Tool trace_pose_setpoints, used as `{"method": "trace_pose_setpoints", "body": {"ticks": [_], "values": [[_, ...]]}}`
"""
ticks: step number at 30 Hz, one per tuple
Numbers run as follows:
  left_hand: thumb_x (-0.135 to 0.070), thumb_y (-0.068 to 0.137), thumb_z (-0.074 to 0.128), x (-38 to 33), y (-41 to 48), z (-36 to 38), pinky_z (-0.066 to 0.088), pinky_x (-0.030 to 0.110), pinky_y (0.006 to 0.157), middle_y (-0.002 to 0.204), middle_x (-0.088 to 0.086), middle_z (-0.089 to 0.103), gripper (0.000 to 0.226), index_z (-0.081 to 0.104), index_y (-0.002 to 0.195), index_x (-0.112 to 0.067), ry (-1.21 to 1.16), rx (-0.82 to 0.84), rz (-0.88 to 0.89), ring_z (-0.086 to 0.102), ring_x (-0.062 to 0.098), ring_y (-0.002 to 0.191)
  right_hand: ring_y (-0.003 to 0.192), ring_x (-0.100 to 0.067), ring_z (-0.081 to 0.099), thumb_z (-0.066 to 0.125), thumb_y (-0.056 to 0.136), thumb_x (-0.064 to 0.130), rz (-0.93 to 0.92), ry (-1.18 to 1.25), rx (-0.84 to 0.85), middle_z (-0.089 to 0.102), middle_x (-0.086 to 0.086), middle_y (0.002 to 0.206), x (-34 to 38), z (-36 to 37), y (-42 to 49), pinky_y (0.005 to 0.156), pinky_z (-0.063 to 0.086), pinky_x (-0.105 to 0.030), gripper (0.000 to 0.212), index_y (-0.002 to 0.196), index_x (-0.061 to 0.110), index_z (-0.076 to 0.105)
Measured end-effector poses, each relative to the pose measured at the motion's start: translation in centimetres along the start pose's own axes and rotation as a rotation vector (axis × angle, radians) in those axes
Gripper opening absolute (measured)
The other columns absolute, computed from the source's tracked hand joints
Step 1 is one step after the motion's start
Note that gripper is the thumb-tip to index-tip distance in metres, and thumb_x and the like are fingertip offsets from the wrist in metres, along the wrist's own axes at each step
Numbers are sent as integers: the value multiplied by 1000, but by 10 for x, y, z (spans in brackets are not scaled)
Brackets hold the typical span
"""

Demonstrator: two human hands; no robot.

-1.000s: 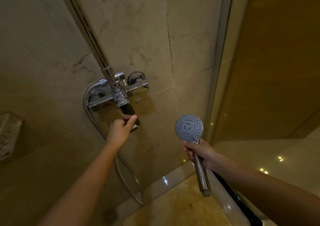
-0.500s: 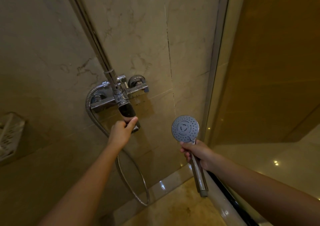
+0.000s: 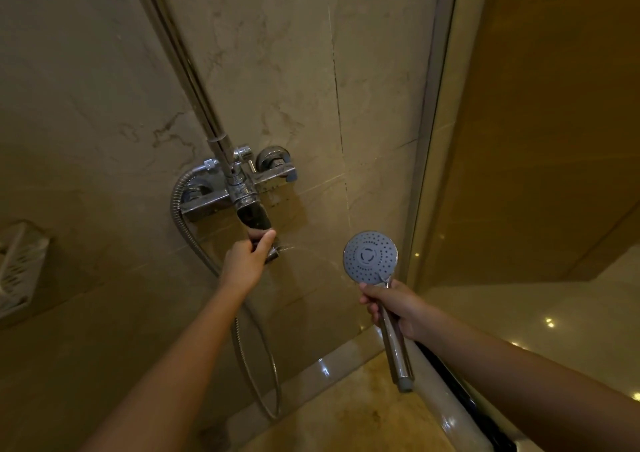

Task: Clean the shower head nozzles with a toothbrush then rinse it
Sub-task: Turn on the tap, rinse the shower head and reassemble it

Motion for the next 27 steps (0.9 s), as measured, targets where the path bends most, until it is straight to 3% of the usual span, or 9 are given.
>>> {"method": "trace_pose_setpoints", "body": {"ticks": [4, 6, 9, 12, 17, 22, 24, 27], "values": [[-45, 96, 25, 23, -19, 36, 34, 26, 50, 59, 4, 63, 48, 57, 76, -15, -152, 100, -168, 45, 10, 43, 40, -8, 48, 69, 84, 19, 42, 62, 4, 61, -5, 62, -7, -2, 6, 36, 42, -18, 37, 115, 5, 52], [-44, 97, 22, 37, -31, 59, 29, 23, 42, 39, -2, 52, 57, 58, 67, -13, -196, 115, -238, 40, 11, 36, 41, -9, 47, 70, 82, 35, 99, 79, 1, 60, -5, 64, -16, -5, 12, 36, 42, -19, 41, 109, 8, 54], [-46, 96, 21, 55, -39, 96, 23, 21, 38, 23, -5, 35, 64, 54, 55, -9, -268, 144, -380, 33, 14, 30, 40, -9, 46, 53, 83, 61, 197, 90, 17, 58, -4, 62, -35, -11, 25, 37, 41, -18, 55, 101, 9, 55], [-54, 94, 19, 58, -38, 135, 20, 16, 35, 23, -7, 34, 63, 48, 56, -13, -305, 222, -473, 28, 4, 22, 41, -9, 49, 43, 86, 64, 186, 65, 46, 56, -4, 67, -46, -23, 45, 37, 42, -18, 58, 101, 10, 56], [-62, 89, 11, 55, -34, 210, 21, 16, 31, 30, -8, 32, 66, 43, 55, -16, -392, 459, -463, 25, 6, 26, 46, -9, 54, 33, 88, 68, 193, -54, 32, 57, -4, 68, -62, -58, 78, 41, 44, -16, 67, 93, 6, 57], [-49, 88, 37, 61, -53, 277, 26, 22, 40, 42, -8, 36, 41, 45, 58, -21, -361, 643, -451, 29, 7, 37, 47, -12, 49, 25, 92, 65, 156, -66, -7, 58, -8, 69, -72, -96, 110, 39, 41, -16, 71, 109, 2, 55], [-38, 86, 49, 61, -60, 298, 27, 21, 42, 47, -9, 38, 25, 50, 67, -22, -307, 685, -377, 32, 5, 40, 45, -11, 50, 25, 94, 62, 144, -72, -12, 61, -5, 61, -77, -106, 121, 40, 41, -17, 67, 97, 3, 58], [-36, 90, 50, 61, -62, 318, 29, 23, 46, 56, -7, 39, 17, 54, 86, -20, -230, 714, -302, 35, 6, 47, 40, -9, 51, 29, 95, 58, 139, -33, -23, 61, 2, 46, -83, -116, 132, 41, 42, -18, 59, 84, 7, 57]]}}
Point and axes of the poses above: each hand's wrist, its own y-axis towards the middle knuckle, its own z-axis out of the palm, x = y × z, the point moved 9 cm from there along y, towards the middle knuckle
